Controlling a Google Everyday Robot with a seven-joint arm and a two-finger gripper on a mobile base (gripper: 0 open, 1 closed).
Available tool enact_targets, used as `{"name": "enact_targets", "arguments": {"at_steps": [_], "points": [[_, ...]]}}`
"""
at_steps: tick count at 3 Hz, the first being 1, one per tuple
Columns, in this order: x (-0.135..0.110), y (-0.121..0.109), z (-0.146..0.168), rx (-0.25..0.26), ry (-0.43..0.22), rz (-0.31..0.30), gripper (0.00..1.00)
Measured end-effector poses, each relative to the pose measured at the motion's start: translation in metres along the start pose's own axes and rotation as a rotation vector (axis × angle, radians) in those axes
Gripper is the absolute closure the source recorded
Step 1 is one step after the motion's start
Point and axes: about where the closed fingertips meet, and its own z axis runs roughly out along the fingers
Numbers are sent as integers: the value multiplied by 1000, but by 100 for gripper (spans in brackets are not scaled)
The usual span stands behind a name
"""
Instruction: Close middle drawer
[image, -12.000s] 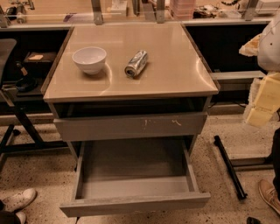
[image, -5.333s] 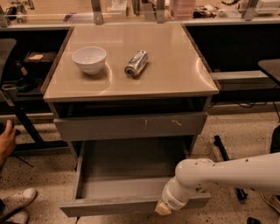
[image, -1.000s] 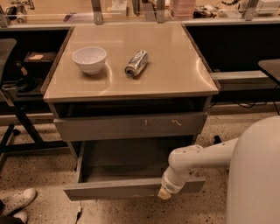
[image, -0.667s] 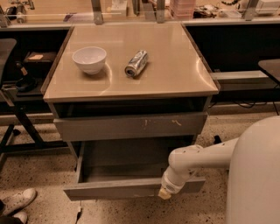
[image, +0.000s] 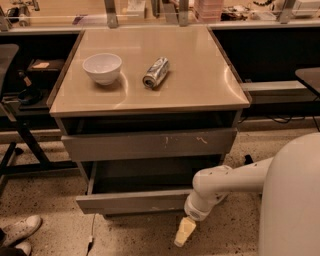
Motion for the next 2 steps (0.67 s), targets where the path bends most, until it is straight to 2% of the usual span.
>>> {"name": "enact_targets", "arguments": {"at_steps": [1,2], "points": [[0,0,0,0,0,0,0],[0,0,0,0,0,0,18]]}}
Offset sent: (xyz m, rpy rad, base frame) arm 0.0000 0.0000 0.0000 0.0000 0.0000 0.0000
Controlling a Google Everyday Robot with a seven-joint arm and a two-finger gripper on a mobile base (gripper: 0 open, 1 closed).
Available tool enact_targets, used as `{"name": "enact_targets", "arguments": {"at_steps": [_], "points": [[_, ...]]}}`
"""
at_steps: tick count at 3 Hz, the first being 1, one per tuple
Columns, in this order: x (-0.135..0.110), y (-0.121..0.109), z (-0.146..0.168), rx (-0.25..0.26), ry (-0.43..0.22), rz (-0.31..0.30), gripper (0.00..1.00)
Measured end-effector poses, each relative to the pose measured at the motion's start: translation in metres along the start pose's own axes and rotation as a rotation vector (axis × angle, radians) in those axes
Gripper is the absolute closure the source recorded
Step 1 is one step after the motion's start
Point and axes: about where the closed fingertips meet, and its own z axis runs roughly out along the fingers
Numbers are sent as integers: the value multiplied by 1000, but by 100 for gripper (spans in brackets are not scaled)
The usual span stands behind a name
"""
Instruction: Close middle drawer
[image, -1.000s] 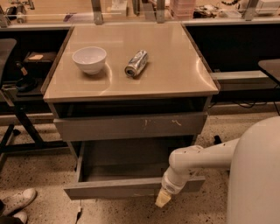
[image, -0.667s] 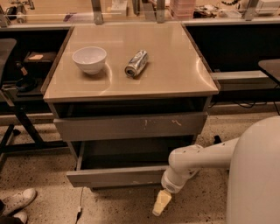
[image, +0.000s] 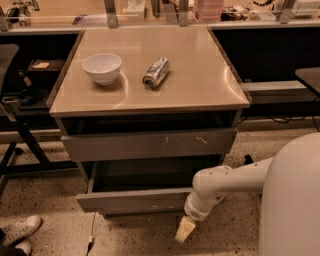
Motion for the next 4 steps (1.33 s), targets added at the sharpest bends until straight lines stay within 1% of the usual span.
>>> {"name": "enact_targets", "arguments": {"at_steps": [2,3,4], "points": [[0,0,0,0,0,0,65],[-2,-9,1,8,-8,5,88],[-11,-30,-4,38,-10,5,100]]}}
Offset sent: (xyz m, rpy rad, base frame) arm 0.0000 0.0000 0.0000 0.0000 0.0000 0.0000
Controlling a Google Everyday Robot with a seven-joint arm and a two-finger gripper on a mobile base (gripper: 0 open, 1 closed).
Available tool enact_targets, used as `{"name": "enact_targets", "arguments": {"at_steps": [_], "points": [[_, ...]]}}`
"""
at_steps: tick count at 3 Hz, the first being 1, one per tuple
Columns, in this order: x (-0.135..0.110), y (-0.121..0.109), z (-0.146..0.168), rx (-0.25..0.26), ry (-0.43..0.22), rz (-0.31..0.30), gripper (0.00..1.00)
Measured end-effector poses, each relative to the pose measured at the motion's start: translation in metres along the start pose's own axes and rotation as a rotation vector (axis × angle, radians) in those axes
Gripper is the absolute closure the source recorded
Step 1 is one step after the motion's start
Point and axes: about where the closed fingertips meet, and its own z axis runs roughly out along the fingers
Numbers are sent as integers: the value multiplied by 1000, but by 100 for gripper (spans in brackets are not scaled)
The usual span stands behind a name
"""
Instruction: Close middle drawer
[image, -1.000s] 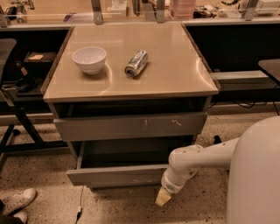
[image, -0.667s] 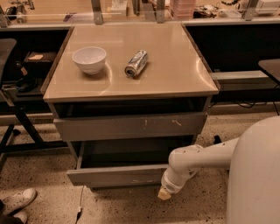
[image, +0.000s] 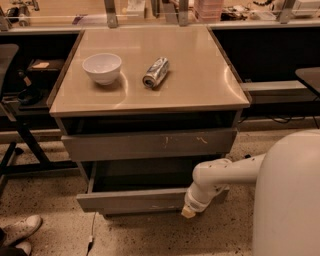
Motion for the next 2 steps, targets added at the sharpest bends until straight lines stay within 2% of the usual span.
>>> {"name": "enact_targets", "arguments": {"at_steps": [2], "points": [[-19,-45,3,64,19,0,100]]}}
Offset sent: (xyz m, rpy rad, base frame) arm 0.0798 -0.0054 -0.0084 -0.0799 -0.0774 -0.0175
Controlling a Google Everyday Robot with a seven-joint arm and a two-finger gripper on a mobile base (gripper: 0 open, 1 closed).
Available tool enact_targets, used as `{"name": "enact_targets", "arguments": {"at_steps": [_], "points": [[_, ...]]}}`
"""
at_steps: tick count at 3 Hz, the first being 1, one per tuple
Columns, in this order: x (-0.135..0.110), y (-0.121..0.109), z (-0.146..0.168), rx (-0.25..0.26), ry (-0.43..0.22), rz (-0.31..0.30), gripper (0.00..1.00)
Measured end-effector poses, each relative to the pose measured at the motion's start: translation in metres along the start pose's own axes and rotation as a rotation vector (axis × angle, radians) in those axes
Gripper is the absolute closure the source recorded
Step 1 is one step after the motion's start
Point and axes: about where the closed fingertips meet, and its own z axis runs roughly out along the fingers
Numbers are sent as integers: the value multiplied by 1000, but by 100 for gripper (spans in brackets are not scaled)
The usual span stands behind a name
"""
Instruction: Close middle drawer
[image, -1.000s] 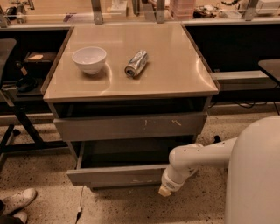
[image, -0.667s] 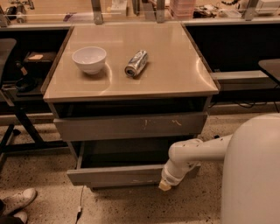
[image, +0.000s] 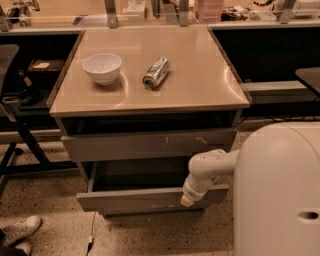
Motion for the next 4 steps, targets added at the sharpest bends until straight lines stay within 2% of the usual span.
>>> {"name": "enact_targets", "arguments": {"at_steps": [1,4], "points": [[-12,-16,-4,41,18,-17,100],[-12,-16,-4,41,20,-19,36]]}}
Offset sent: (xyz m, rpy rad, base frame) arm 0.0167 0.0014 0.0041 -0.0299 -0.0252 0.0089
